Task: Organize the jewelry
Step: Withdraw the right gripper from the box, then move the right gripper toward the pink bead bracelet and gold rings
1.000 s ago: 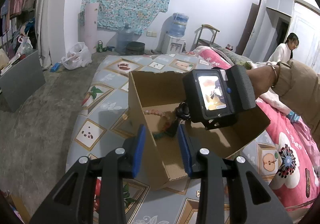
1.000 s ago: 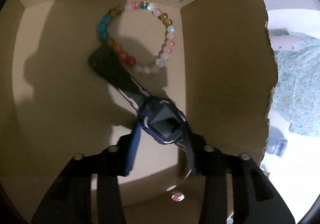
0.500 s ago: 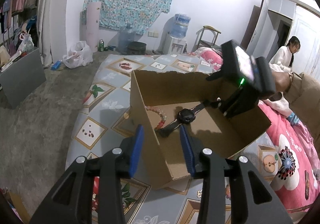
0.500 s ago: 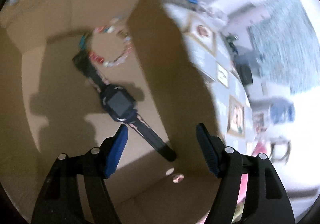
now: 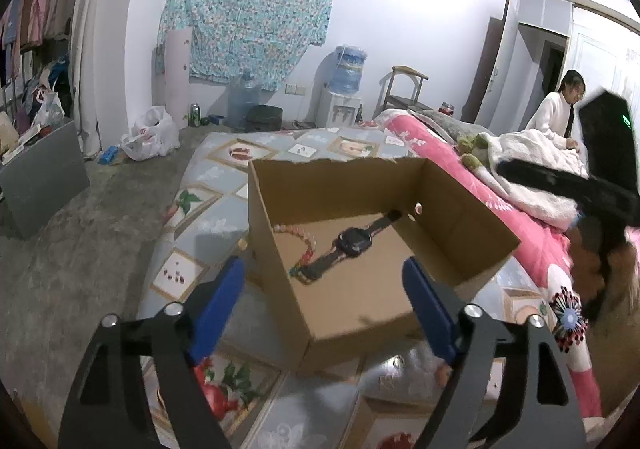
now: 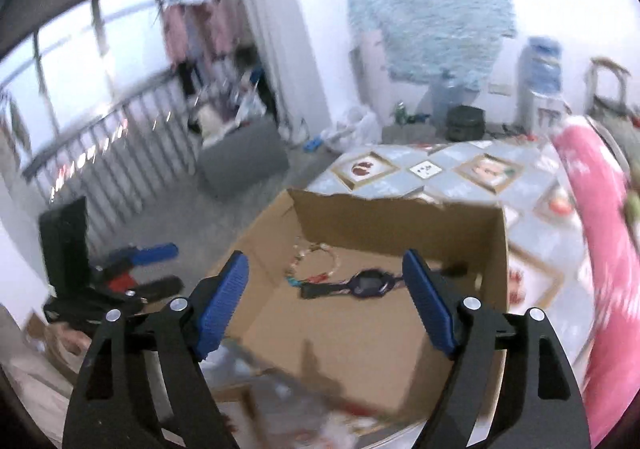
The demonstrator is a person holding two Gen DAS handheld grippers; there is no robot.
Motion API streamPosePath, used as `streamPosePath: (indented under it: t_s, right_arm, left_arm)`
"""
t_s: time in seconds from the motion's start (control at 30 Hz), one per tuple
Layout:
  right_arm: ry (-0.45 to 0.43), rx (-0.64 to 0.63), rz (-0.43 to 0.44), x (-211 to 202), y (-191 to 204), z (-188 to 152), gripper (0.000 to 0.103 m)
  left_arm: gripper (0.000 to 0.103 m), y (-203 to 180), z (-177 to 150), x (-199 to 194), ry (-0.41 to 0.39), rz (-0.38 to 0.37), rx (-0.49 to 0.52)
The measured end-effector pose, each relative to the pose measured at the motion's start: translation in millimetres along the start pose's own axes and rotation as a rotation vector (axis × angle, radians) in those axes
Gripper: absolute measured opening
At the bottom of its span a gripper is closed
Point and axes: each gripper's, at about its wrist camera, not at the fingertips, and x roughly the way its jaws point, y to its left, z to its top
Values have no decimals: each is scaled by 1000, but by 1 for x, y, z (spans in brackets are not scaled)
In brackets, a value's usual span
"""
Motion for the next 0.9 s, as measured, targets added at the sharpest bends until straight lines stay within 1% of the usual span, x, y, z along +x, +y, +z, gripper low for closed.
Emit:
streamPosePath:
  t_s: [0.03, 0.07, 0.13, 0.17, 0.2, 0.23, 0.33, 0.4, 0.47, 0.57, 0.67, 0.73, 0.77, 0.9]
  right_arm:
    - [-9, 28, -10, -4, 3, -10, 77]
    - [-4, 37, -45, -20, 10, -19, 78]
    - [3, 11, -97, -21, 20, -33, 79]
    - [8, 3, -116, -22, 22, -38, 81]
    - [22, -5, -140, -21, 26, -45, 82]
    - [33, -1, -147, -18, 26, -51, 83]
    - [109, 34, -129, -9, 28, -70, 84]
    - [167, 43, -134, -3, 28, -81, 84]
    - [230, 54, -168, -1, 30, -93, 86]
    - [282, 99, -233, 5, 20, -109, 87]
    - [315, 141, -287, 7, 13, -121, 90]
    - [318, 127, -328, 6, 13, -124, 92]
    - [314, 116, -342, 6, 14, -125, 94]
    - [292, 42, -416, 4, 24, -127, 95]
  left_arm:
    - [83, 0, -5, -3, 8, -5, -5]
    - [84, 1, -10, -5, 18, -11, -10]
    - [85, 3, -21, -6, 61, -29, -30]
    - [85, 2, -25, -5, 83, -31, -35]
    - [85, 1, -31, -2, 127, -18, -34]
    - [85, 0, -36, 0, 154, 1, -27]
    - [85, -10, -57, 12, 253, 93, 12]
    - [85, -15, -69, 19, 286, 114, 21]
    - [85, -21, -84, 30, 332, 146, 14]
    - [85, -22, -98, 41, 376, 164, -27]
    - [85, -20, -104, 46, 393, 173, -70]
    - [85, -19, -107, 48, 397, 184, -82]
    - [85, -18, -109, 50, 402, 189, -90]
    - [86, -16, -116, 57, 439, 194, -115]
